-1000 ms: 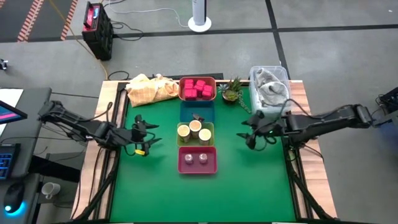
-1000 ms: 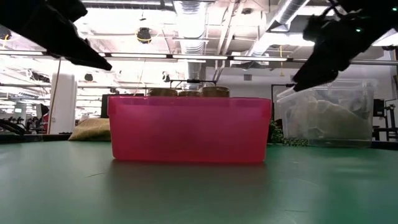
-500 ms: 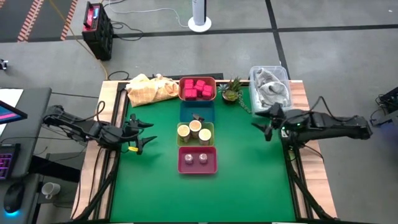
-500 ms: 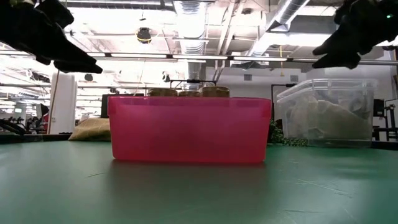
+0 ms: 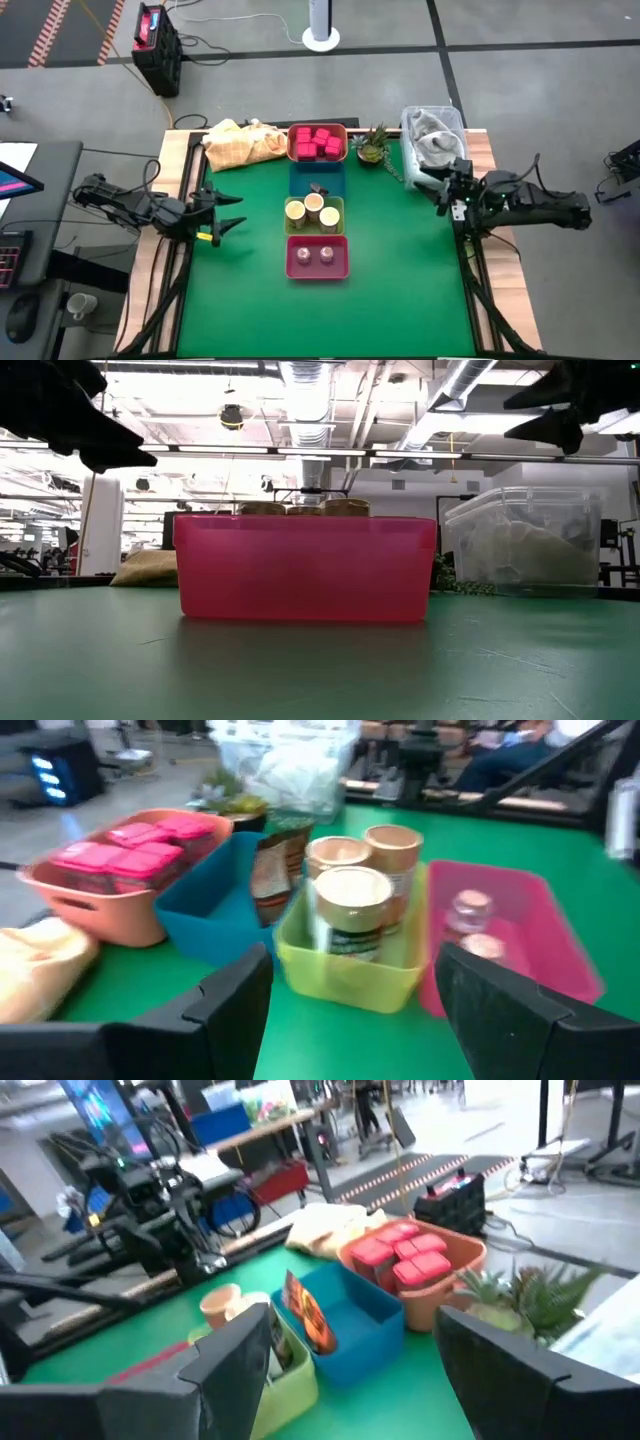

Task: Sort spices by type
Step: Return to Home Position

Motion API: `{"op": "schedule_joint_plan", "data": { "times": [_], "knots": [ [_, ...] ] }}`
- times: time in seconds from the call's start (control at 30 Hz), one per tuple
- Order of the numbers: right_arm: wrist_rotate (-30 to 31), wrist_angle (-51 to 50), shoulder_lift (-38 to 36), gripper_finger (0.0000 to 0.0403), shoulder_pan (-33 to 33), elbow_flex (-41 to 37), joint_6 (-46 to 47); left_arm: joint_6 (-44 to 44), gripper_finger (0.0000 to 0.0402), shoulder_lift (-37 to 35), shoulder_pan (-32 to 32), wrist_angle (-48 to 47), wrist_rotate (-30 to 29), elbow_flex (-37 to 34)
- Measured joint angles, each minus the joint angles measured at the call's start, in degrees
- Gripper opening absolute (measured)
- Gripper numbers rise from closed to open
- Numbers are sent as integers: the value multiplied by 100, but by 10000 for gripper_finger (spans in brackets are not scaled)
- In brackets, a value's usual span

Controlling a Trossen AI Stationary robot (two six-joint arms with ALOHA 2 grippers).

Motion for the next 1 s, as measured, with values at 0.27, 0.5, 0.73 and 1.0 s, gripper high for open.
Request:
{"op": "schedule_joint_plan", "data": {
  "times": [0.27, 0.5, 0.73, 1.0],
  "knots": [
    [-1, 1750, 15, 304, 200, -954, -622, 26, 265, -4, -1, 213, 808, 0],
    [-1, 2294, 18, 304, 396, -1419, -614, 74, 265, -4, -1, 388, 1398, 0],
    [-1, 2583, 17, 304, 590, -1547, -602, 111, 265, 10, -1, 1715, 1630, -843],
    [-180, 3233, 17, 304, 1076, -1730, -1003, 14, 265, -15, -1, 2958, 2388, -1574]
  ]
}}
